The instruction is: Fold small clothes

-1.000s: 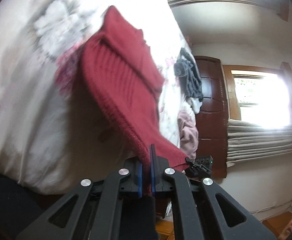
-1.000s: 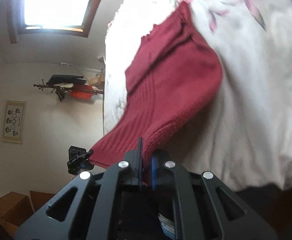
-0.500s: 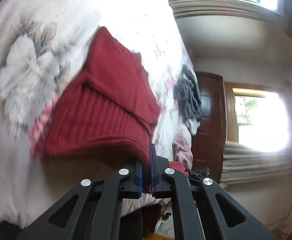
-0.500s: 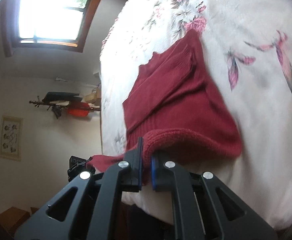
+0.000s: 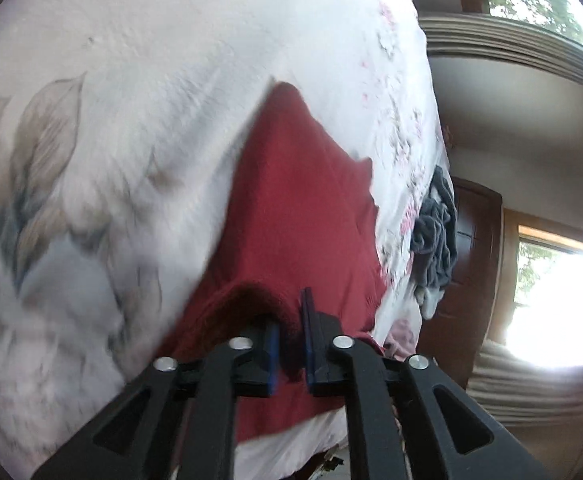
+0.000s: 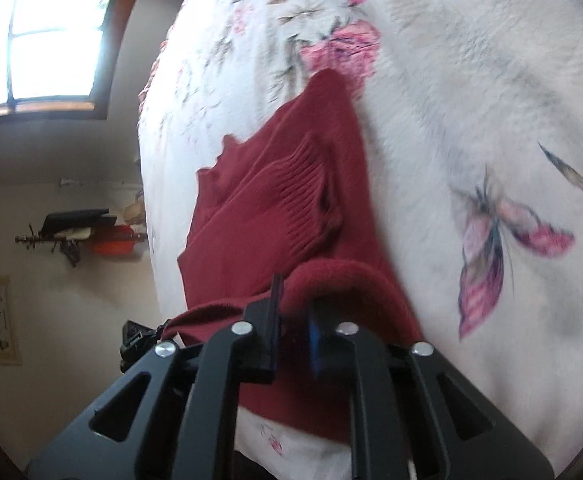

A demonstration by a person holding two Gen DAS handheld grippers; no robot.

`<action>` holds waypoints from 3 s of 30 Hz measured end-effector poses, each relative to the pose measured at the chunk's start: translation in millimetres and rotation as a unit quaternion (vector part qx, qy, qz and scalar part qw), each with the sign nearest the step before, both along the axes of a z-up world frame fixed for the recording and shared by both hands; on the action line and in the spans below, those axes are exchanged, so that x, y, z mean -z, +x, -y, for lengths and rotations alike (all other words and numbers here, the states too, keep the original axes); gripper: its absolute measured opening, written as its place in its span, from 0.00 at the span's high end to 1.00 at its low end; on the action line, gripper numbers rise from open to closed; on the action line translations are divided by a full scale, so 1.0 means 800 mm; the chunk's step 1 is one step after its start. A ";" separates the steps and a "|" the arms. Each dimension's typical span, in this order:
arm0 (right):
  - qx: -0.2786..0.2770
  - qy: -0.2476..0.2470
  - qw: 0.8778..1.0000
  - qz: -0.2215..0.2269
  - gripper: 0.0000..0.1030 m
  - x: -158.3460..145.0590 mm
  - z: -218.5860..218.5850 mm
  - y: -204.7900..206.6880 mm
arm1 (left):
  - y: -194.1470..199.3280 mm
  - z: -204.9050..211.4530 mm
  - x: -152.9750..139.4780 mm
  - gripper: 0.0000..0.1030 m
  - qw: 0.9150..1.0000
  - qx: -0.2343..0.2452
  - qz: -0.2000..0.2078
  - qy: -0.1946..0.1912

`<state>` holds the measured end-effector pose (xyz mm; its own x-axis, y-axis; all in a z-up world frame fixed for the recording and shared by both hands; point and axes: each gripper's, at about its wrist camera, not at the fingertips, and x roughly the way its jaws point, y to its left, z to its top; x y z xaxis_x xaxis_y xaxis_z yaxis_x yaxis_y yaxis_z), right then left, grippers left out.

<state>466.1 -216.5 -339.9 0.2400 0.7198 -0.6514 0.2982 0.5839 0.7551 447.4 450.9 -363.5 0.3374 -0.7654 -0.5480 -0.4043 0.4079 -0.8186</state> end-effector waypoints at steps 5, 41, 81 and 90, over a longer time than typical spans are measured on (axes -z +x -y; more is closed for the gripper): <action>0.010 0.004 0.999 0.035 0.76 -0.015 0.020 0.004 | -0.004 -0.011 -0.031 0.56 0.997 -0.010 0.075 0.025; -0.140 -0.264 0.932 0.204 0.95 -0.062 -0.061 -0.038 | -0.049 0.069 -0.133 0.92 0.914 0.127 0.250 0.292; -0.085 -0.281 0.952 0.090 0.95 0.044 -0.056 0.222 | 0.232 0.047 0.011 0.93 0.945 0.122 0.083 0.292; -0.050 -0.255 0.958 0.124 0.95 0.025 -0.042 0.218 | 0.216 0.036 -0.042 0.94 0.949 0.093 0.159 0.257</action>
